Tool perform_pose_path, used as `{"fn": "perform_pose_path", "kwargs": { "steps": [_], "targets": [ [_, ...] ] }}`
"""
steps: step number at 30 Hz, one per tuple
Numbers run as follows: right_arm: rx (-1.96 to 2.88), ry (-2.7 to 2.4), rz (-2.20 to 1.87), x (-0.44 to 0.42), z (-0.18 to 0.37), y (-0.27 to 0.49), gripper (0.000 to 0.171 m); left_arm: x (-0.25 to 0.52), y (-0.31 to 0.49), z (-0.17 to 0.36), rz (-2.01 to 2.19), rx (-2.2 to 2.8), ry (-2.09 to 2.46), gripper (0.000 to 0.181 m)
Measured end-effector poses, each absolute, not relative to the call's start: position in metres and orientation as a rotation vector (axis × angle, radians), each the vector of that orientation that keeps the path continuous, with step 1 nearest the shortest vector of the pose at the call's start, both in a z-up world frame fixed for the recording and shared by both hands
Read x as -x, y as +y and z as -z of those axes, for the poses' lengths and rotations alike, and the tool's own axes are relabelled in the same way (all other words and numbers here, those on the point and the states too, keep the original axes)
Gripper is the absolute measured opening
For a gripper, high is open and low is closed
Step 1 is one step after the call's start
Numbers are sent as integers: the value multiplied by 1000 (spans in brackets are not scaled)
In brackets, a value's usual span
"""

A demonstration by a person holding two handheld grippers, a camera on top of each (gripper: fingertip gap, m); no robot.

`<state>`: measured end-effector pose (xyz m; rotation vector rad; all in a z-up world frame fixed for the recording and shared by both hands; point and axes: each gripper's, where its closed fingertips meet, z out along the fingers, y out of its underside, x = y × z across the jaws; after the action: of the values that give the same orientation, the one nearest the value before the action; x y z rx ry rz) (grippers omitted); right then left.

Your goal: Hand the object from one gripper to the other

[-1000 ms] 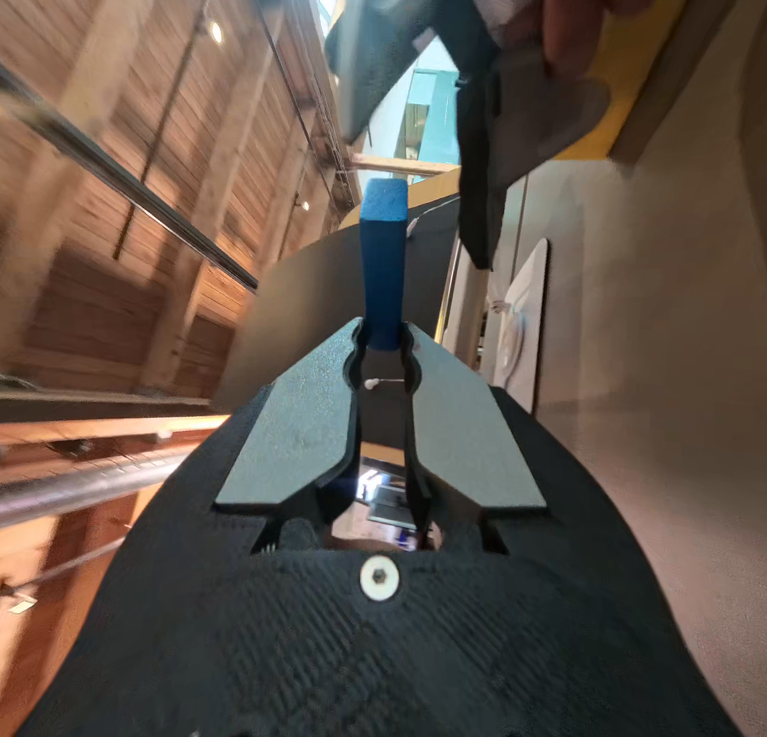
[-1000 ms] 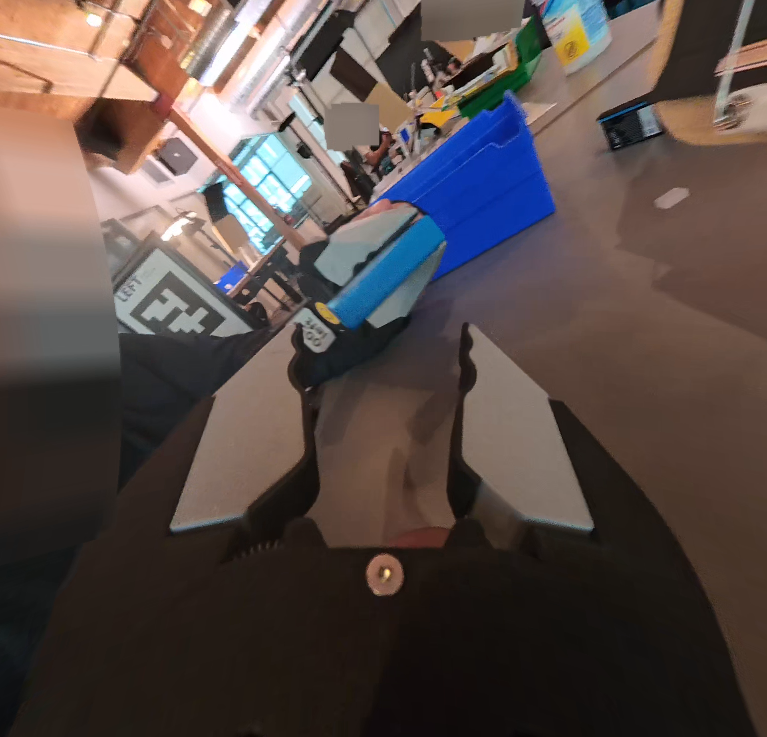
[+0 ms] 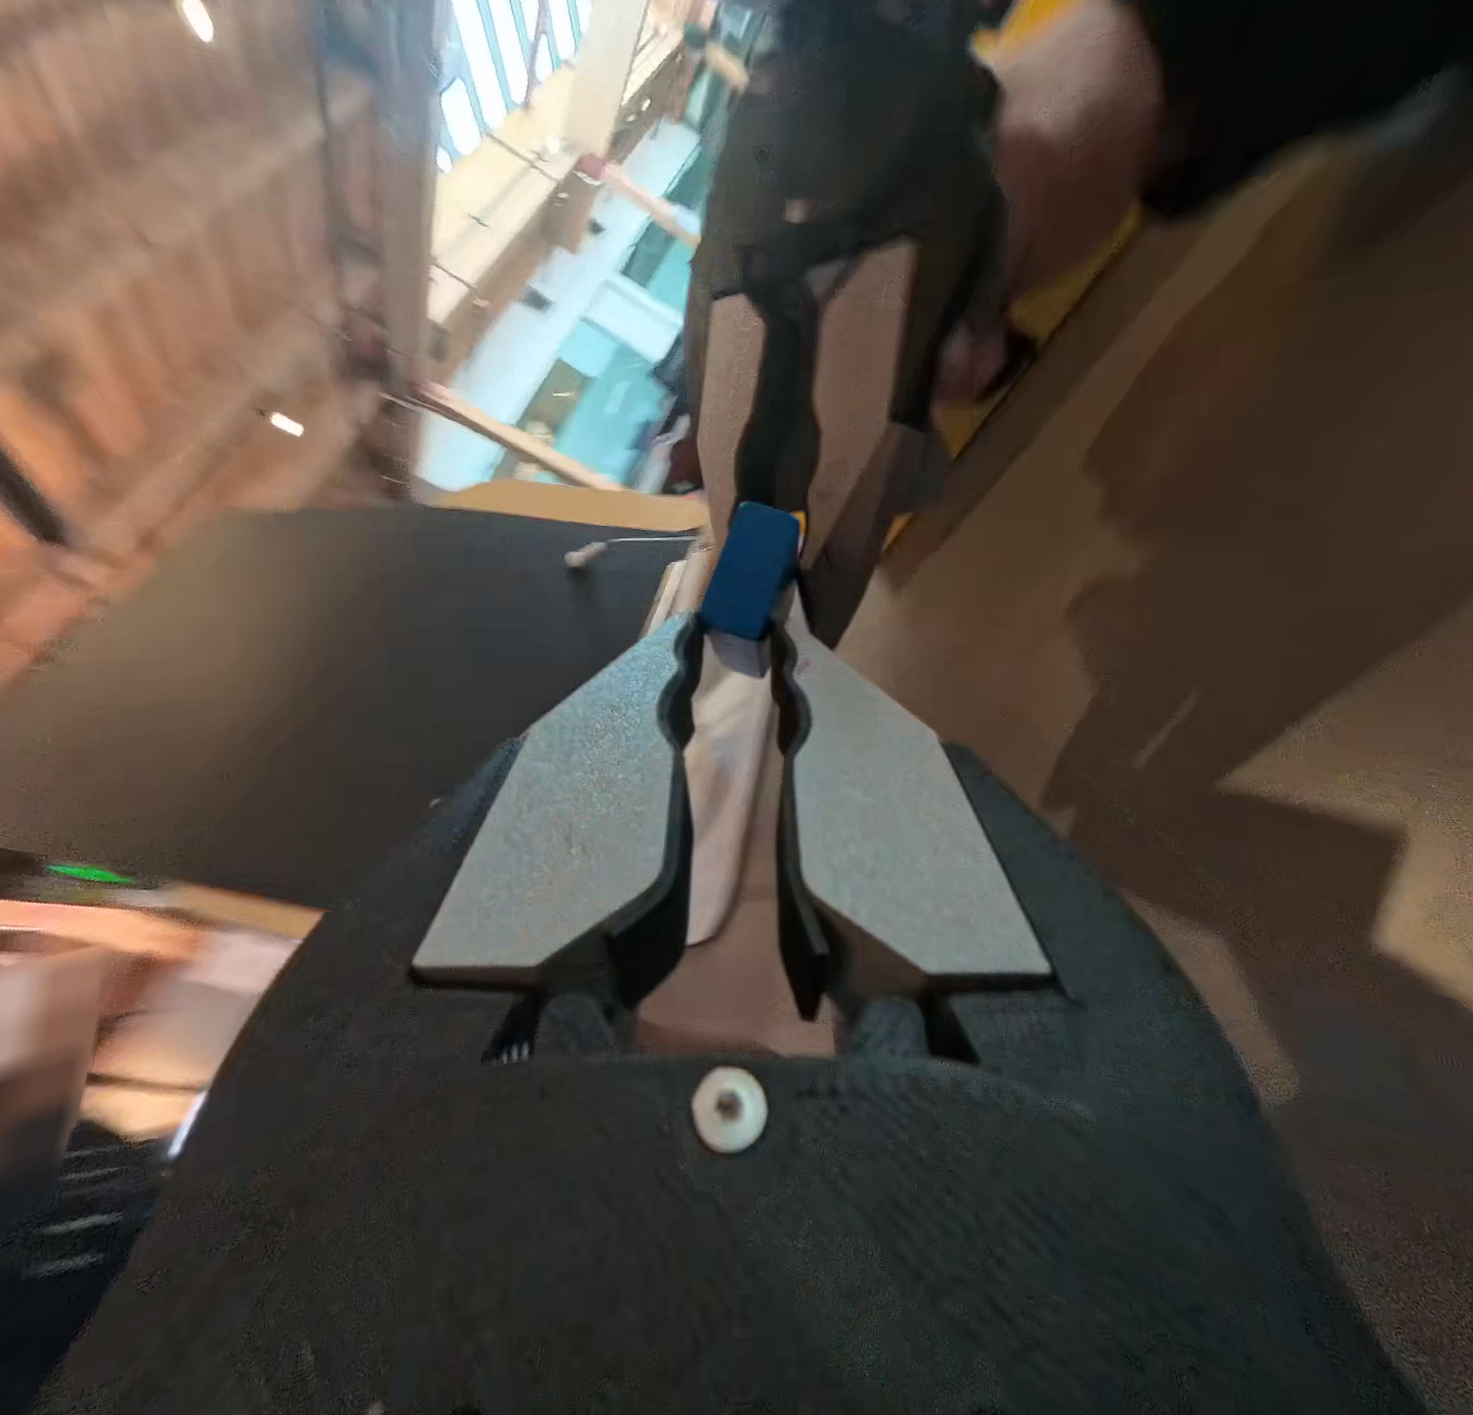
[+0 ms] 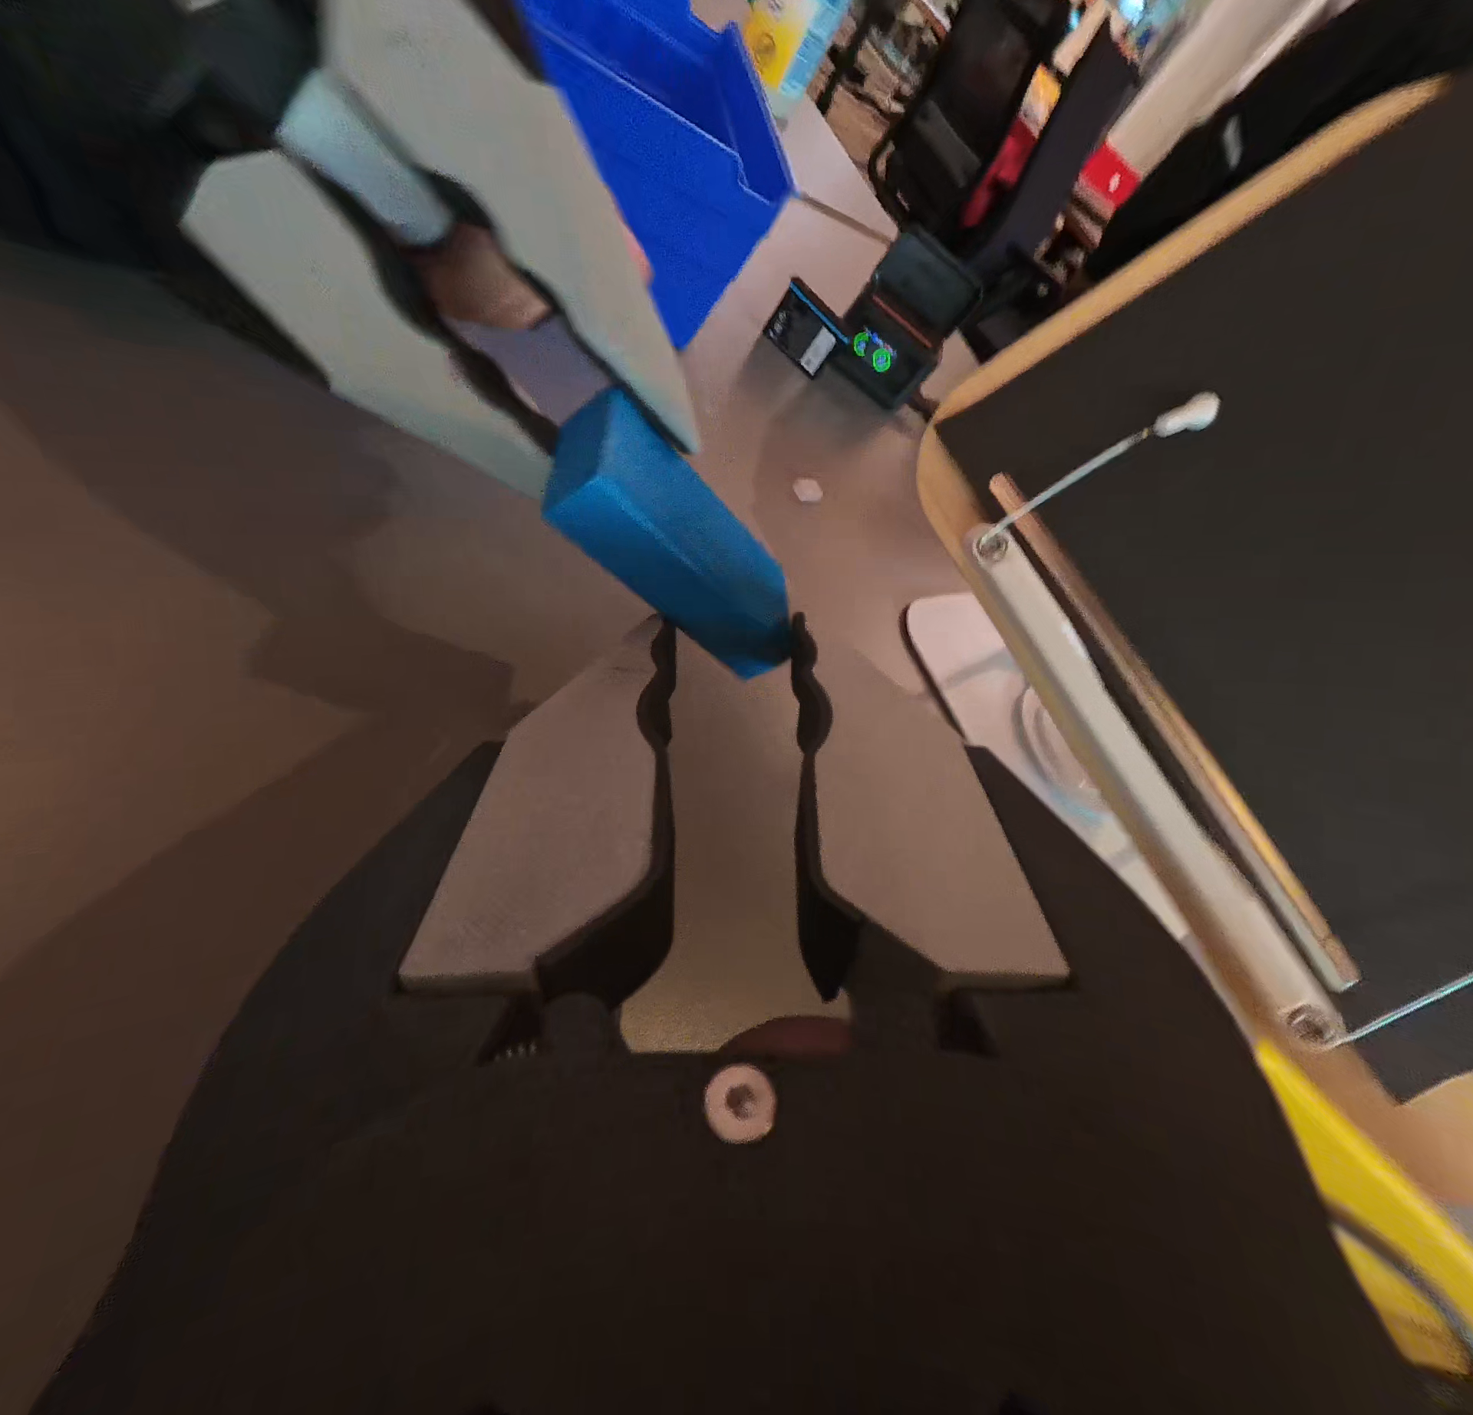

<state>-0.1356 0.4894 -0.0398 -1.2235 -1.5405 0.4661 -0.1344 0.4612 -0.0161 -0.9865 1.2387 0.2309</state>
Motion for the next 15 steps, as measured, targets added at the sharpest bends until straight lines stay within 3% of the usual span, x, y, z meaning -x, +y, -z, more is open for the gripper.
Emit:
{"fn": "perform_pose_path", "kwargs": {
  "steps": [3, 7, 9, 12, 15],
  "targets": [
    [1388, -1514, -695, 130, 43, 490, 44, 142, 471, 20, -674, 804, 1306, 14],
    [1536, -1303, -1367, 129, 12, 476, 53, 150, 473, 25, -905, 666, 1347, 15],
    [1630, -1169, -1555, 132, 11, 483, 45, 149, 465, 12, -971, 563, 1289, 14],
    [1656, -1145, -1706, 143, 12, 475, 53, 144, 456, 1, -999, 485, 1238, 14],
    [1625, -1177, -1775, 153, 11, 463, 37, 132, 455, 12, -962, 472, 1281, 13]
  ]
}}
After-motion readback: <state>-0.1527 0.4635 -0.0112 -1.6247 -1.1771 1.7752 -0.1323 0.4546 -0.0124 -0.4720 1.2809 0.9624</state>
